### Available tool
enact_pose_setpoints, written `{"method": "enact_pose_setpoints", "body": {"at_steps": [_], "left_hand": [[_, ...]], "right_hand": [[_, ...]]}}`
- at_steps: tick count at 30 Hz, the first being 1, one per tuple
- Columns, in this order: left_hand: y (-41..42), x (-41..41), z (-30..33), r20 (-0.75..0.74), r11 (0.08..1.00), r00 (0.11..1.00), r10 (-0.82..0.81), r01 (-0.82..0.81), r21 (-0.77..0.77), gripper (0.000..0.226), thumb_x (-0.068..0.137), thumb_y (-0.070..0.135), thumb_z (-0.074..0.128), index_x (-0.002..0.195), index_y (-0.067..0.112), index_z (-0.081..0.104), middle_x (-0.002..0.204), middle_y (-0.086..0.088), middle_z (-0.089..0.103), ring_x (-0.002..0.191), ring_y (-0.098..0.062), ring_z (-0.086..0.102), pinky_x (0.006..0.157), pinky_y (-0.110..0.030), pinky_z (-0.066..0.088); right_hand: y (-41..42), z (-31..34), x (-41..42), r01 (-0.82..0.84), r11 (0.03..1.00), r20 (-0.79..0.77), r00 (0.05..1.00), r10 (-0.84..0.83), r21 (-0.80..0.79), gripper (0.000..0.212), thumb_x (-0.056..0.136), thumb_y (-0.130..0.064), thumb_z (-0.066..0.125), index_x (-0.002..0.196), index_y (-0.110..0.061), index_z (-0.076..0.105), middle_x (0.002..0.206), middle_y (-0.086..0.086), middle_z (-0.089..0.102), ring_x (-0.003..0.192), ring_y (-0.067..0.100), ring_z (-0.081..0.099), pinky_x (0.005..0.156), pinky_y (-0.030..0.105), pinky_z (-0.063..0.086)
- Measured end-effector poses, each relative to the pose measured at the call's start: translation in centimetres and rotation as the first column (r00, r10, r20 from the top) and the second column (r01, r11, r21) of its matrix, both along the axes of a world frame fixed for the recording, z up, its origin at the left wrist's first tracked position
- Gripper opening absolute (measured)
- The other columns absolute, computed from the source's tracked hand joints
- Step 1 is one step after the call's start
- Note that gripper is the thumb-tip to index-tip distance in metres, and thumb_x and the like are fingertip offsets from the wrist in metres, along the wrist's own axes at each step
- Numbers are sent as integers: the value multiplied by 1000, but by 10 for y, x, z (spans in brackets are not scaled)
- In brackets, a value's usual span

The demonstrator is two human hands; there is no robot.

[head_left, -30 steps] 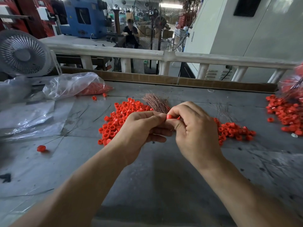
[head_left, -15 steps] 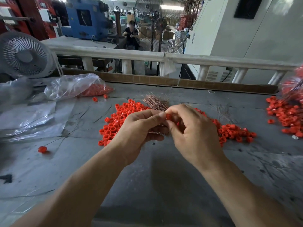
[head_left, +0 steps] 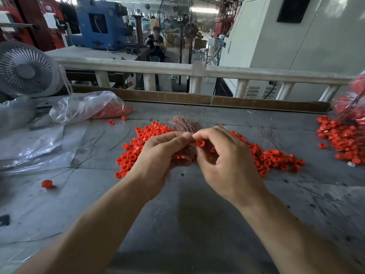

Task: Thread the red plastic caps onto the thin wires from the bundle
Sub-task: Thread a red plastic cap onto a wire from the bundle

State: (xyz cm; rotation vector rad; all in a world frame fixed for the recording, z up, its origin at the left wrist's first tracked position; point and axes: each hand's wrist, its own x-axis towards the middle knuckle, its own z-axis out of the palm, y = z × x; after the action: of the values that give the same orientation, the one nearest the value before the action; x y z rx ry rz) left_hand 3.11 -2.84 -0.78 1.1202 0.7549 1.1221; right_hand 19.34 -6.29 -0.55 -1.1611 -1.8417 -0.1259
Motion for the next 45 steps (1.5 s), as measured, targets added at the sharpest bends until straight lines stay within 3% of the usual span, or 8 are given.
{"method": "enact_pose_setpoints", "body": {"at_steps": [3,8,15,18,23,31,39,45], "left_hand": [[2,-1,-1,24,998,999,33,-34,48,27,84,22,71,100,1,73,92,-15,71,86,-24,66,77,-34,57],[2,-1,0,-1,985,991,135,-134,107,29,78,24,75,96,2,71,88,-17,66,87,-30,58,86,-48,48],[1,1,1,-68,952,960,272,-258,165,16,89,6,73,93,-8,69,85,-27,68,79,-33,63,87,-60,54],[1,0,2,-62,945,953,296,-282,164,11,91,7,71,92,-4,71,87,-25,70,77,-30,65,83,-53,57],[5,-3,1,-58,926,935,349,-334,178,7,92,6,71,90,-1,71,80,-18,70,64,-14,66,61,-25,56],[2,-6,3,-213,924,907,362,-320,208,15,98,21,67,96,9,76,87,-10,77,66,-11,66,59,-21,54],[3,-6,3,-300,921,878,374,-315,228,13,100,12,64,96,13,76,82,-5,77,64,-9,65,57,-19,54],[6,-9,-1,-359,914,847,392,-314,256,16,99,13,64,91,19,77,76,2,77,61,-5,66,56,-16,52]], "right_hand": [[-1,0,-1,-19,999,-40,999,18,-28,20,89,-7,72,108,-12,70,103,-4,72,94,12,68,84,30,55],[0,-2,-1,-52,996,-67,997,47,-70,20,90,-8,72,110,-14,70,103,-5,73,92,10,69,80,31,57],[4,-6,-2,-50,991,-67,997,42,-123,21,90,-8,75,108,-18,72,102,-9,72,92,6,68,82,27,56],[6,-6,-1,-57,987,-72,996,46,-153,18,89,-11,77,104,-19,72,96,-12,69,87,4,64,78,22,52],[5,-5,2,-32,987,-57,998,24,-154,16,88,-13,78,102,-19,74,100,-11,65,93,4,62,82,19,50],[10,-2,25,192,973,-57,978,-201,-128,16,85,-17,81,100,-20,75,93,-10,64,84,11,61,77,30,54],[25,-1,93,636,726,-38,745,-666,-263,12,85,-22,78,97,-20,76,96,3,76,94,32,69,84,40,56],[29,-4,123,738,507,120,610,-783,-445,16,87,-31,76,100,-22,77,106,11,76,104,38,68,92,44,53]]}}
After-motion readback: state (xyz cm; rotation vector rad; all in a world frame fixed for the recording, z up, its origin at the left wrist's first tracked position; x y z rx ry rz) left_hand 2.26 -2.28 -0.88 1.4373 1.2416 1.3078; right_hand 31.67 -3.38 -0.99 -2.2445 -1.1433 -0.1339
